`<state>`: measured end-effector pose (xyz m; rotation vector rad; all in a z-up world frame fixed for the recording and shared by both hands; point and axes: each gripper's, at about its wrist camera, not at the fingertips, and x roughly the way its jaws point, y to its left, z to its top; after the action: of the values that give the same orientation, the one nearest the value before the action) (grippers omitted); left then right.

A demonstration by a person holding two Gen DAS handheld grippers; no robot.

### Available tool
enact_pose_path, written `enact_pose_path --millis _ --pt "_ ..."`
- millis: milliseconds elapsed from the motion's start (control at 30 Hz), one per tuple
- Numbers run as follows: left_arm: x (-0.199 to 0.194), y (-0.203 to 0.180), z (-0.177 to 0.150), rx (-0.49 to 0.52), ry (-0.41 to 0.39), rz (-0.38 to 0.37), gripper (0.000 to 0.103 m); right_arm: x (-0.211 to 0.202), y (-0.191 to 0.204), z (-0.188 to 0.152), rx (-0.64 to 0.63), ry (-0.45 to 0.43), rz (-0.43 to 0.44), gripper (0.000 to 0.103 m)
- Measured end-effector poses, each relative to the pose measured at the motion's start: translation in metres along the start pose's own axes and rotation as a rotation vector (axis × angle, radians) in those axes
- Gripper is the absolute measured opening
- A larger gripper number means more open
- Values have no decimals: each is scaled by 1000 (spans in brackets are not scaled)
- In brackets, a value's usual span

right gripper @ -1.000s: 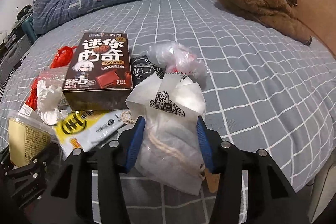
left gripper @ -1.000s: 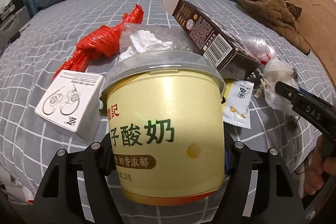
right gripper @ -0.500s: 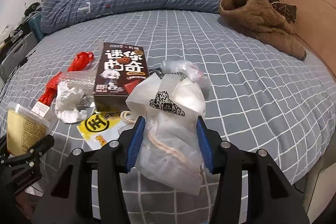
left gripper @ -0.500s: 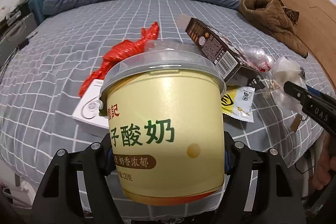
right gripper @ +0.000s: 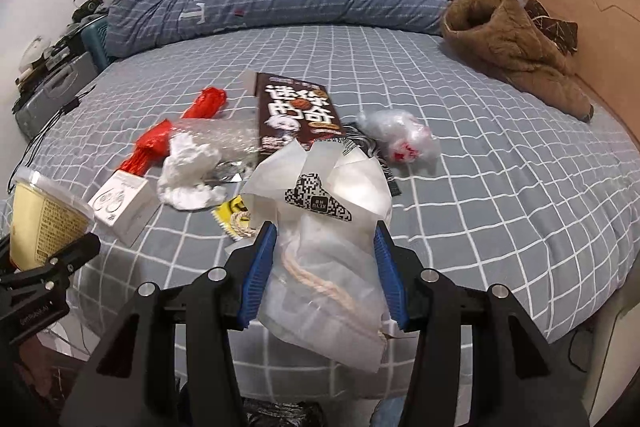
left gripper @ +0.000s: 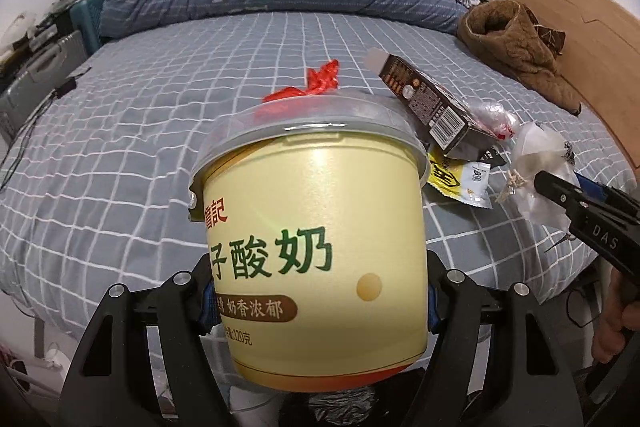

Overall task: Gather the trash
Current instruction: 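Lift the yogurt cup and white bag and carry both toward the trash bin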

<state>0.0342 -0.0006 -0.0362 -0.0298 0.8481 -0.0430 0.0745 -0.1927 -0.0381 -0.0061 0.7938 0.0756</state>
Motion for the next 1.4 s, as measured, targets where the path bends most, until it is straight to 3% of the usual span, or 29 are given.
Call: enact_pose_path --millis 567,1400 --pt "-36 23 -33 -69 4 8 70 -33 38 -24 -36 -20 14 47" --pt "-127 19 -66 -91 -50 -5 70 -130 67 -65 -68 -68 50 47"
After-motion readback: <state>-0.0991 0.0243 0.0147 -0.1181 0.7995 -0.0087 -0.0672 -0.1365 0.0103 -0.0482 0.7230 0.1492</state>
